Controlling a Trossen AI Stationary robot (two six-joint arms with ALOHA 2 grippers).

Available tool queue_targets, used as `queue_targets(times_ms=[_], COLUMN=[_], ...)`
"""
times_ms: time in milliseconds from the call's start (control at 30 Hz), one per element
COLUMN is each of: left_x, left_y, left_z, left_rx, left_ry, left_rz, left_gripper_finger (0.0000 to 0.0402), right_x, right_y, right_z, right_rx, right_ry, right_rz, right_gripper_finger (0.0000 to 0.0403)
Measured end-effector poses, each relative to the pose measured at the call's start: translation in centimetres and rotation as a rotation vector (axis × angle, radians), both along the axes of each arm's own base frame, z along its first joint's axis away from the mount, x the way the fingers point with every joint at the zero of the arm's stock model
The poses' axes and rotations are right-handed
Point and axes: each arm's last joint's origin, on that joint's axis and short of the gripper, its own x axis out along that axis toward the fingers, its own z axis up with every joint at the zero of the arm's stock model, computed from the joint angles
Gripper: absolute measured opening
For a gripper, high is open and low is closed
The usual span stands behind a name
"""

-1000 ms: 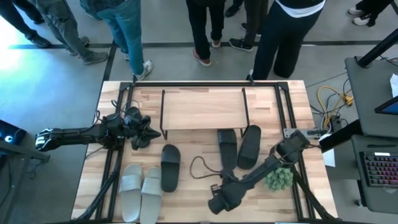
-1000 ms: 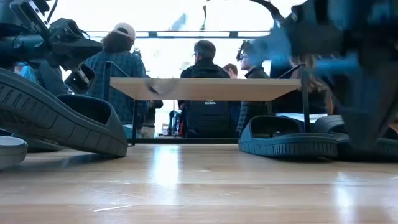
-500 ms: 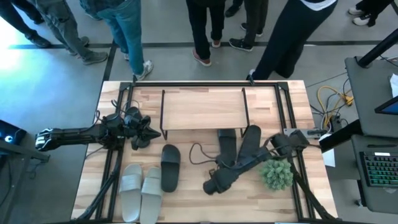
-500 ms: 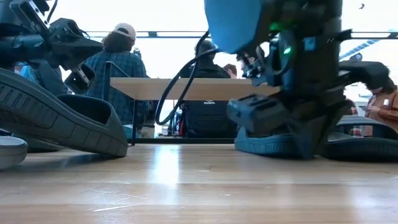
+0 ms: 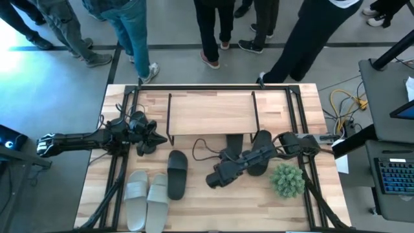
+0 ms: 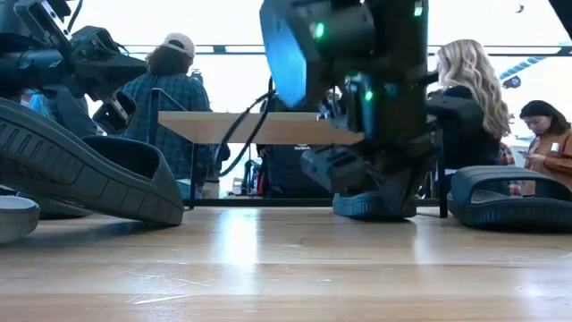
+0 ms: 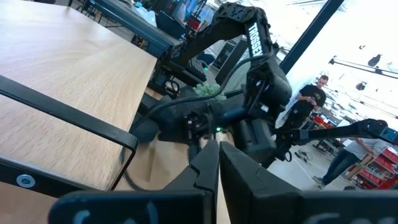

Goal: Pick and place slides into the shelf
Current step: Put the right black slide under the shelf

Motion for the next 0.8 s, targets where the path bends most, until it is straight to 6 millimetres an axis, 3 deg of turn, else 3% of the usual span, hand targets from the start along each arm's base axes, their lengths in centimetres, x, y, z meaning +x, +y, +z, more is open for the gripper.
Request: queue_targets(times_ms=[200,300,433,633,800], left_x=[0.0,0.0,0.0,0.1,0.1], left_y=[0.0,0.0,-0.1,-0.1,-0.1], left_z=[0.0,-0.1,-0.6,-0.6,-0.5], left_rx=[-0.015,-0.135,-0.189,-0.186,-0.159], left_ry=[0.000,0.023,0.091,0.091,0.075], left_rz=[0.000,-0.002,-0.022,-0.022,-0.025], left_gripper_finger=[0.0000,0.0000,0.0000,0.0000,0.0000], right_x=[-2.5,-4.2,-5.8,-7.9,-9.3], right_y=[5.0,7.6,9.7,9.7,8.5], right_z=[2.8,3.6,4.3,7.0,10.1], right_rx=[0.085,0.113,0.160,0.113,0.106], right_ry=[-0.090,-0.154,-0.170,-0.091,-0.077], right_rz=[0.034,-0.022,-0.038,0.121,0.170], right_gripper_finger=[0.0008,0.0008,0.0008,0.0016,0.0073])
